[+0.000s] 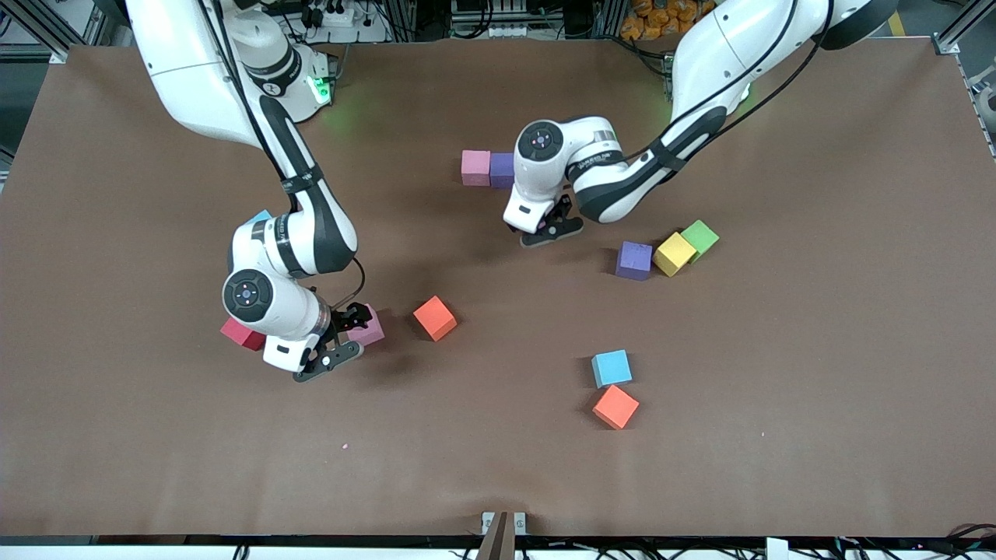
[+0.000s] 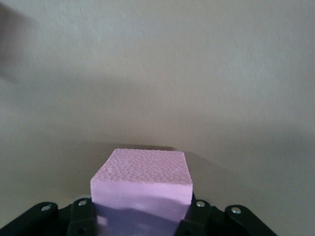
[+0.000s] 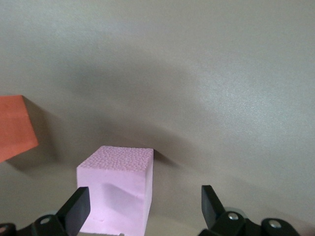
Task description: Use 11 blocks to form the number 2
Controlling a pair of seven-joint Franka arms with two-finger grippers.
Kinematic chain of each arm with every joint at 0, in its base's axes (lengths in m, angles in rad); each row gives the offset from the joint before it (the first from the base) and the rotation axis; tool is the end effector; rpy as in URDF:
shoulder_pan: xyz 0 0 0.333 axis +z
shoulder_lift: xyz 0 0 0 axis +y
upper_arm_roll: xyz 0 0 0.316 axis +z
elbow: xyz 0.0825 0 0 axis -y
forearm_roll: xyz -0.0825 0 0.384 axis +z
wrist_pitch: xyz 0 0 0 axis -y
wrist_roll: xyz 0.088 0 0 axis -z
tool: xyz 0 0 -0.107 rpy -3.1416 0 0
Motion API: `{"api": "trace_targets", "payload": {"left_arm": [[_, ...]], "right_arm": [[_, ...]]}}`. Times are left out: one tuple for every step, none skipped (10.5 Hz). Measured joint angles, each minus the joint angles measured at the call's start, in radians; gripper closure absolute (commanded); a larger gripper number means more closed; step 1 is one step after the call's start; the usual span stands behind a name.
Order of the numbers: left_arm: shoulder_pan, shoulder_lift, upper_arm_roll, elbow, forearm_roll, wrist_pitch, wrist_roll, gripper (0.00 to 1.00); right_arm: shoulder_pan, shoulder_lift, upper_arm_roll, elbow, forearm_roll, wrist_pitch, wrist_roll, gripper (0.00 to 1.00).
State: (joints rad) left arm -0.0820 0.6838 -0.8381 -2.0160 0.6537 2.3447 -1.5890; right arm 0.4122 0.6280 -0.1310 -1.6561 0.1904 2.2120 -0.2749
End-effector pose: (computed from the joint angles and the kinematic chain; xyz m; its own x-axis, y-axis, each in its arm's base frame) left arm 0.3695 -0.4596 0.2022 0.9595 0.2757 -0.0576 0.2747 -0.9612 -0.0257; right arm 0.6464 0.2034 0.2413 0.8945 0.4446 -0.0463 0.4401 -0.8941 -0.0835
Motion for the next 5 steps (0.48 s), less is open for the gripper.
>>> {"api": "trace_targets", "payload": {"left_arm": [[0.004,-0.008,-0.007,-0.035,0.020,0.046,0.000,0.94],[0.017,-0.017,-0.010,-0.080,0.051,0.102,0.000,0.94],[0.034,-0.021,-0.012,-0.117,0.072,0.139,0.000,0.94],[0.045,-0.022,-0.018,-0.137,0.079,0.156,0.004,0.94],[0.048,-0.024,-0.024,-0.143,0.080,0.158,0.016,0.94]], "right_arm": [[0.001,0.000,0.002,0.009,0.000,-0.014,0.014,0.00],[0.005,0.002,0.004,0.011,0.000,-0.023,0.023,0.00],[0.012,0.008,0.006,0.010,0.000,-0.027,0.027,0.00],[0.022,0.018,0.007,0.010,0.000,-0.027,0.030,0.00],[0.034,0.033,0.007,0.009,0.000,-0.023,0.031,0.00]]}}
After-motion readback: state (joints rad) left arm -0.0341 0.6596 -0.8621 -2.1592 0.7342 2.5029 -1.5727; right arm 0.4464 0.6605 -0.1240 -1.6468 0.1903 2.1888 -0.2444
